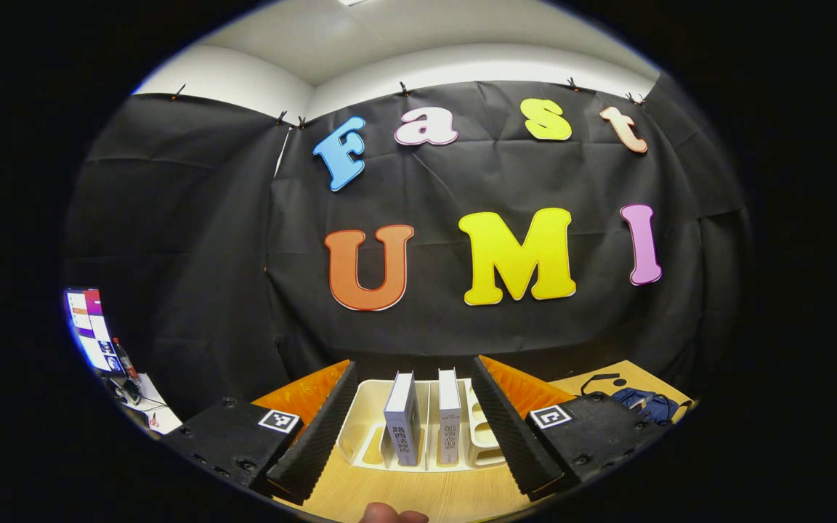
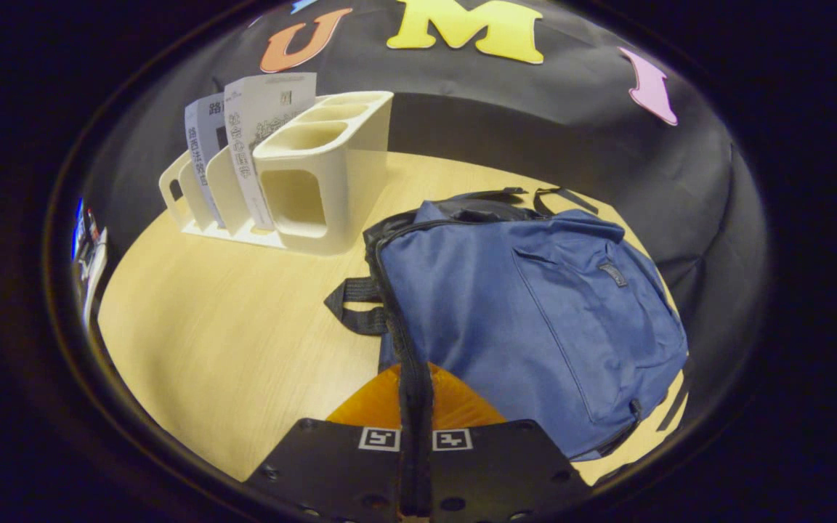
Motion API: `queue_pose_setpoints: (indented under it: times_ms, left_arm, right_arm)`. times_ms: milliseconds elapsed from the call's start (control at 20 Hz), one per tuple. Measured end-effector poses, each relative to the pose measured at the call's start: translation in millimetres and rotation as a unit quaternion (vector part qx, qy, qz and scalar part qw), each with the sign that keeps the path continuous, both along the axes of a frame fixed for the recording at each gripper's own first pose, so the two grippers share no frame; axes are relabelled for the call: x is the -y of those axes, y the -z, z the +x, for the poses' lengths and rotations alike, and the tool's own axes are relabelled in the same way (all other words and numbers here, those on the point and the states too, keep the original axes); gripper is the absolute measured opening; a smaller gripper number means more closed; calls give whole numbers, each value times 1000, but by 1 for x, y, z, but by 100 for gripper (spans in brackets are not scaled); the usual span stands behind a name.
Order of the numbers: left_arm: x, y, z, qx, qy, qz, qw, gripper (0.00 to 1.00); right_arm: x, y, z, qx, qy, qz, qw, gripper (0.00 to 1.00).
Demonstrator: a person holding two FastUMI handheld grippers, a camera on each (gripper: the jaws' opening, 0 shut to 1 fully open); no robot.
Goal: Open the schoolbag, grab two books from the bookshelf and put them into the schoolbag.
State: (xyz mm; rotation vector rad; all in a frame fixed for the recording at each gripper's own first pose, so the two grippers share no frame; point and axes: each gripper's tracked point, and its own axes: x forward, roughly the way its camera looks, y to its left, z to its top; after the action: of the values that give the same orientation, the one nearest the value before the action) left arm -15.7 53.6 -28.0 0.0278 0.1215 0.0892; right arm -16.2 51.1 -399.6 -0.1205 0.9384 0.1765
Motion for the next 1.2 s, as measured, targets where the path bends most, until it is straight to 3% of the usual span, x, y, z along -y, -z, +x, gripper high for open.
queue_pose_setpoints:
  times_ms: [200,400,600,850,950,1000,1050,1200]
  left_arm:
    - [-4,14,13,-20,9,-2,1000,99]
    - [7,34,40,-65,37,-32,997,99]
    - [23,49,76,-128,74,-59,987,99]
    - [37,83,124,-238,106,-73,963,99]
    - [39,98,138,-281,122,-74,949,99]
    - [42,108,148,-320,129,-87,935,99]
    - [41,126,157,-372,131,-107,913,99]
    - [34,153,175,-453,126,-87,879,100]
  right_arm:
    - [15,-70,10,35,-5,31,999,1]
    - [64,-129,17,77,22,33,996,1]
    - [125,-167,28,102,51,17,993,1]
    - [197,-194,35,107,94,28,989,4]
    - [217,-200,38,107,102,33,989,4]
    - [228,-203,40,102,105,41,988,1]
    - [246,-206,47,95,114,53,988,1]
    - [268,-205,56,91,123,60,986,1]
